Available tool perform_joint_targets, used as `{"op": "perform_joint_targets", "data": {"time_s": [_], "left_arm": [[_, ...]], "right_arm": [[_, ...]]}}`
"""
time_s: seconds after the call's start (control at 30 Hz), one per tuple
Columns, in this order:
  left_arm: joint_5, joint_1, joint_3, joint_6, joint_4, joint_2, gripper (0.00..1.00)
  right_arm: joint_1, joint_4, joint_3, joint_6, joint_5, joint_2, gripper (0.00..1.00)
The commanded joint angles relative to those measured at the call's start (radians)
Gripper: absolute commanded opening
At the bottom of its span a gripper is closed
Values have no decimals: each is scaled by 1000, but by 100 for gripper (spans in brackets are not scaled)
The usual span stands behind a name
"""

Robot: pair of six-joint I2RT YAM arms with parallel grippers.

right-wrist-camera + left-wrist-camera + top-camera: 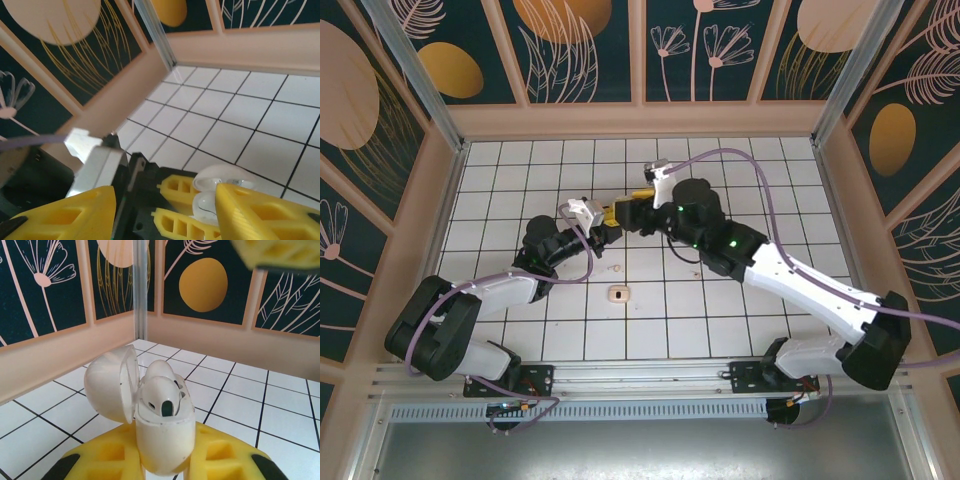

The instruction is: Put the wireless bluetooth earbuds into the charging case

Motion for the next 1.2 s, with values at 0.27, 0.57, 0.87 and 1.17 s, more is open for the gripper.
{"op": "perform_joint_targets", "data": {"time_s": [0.27, 0.57, 0.87, 1.17], "left_arm": [[116, -6, 56, -22, 40, -10, 10], [257, -17, 97, -105, 65, 11, 10], [280, -33, 110, -127, 60, 12, 11], [229, -33, 107, -79, -21, -4, 11]], "right_arm": [[-148, -24, -71, 94, -233, -48, 53], [-297, 106, -114, 138, -601, -37, 57], [-303, 173, -90, 160, -756, 36, 56], [-315, 239, -139, 177, -778, -36, 51]]}}
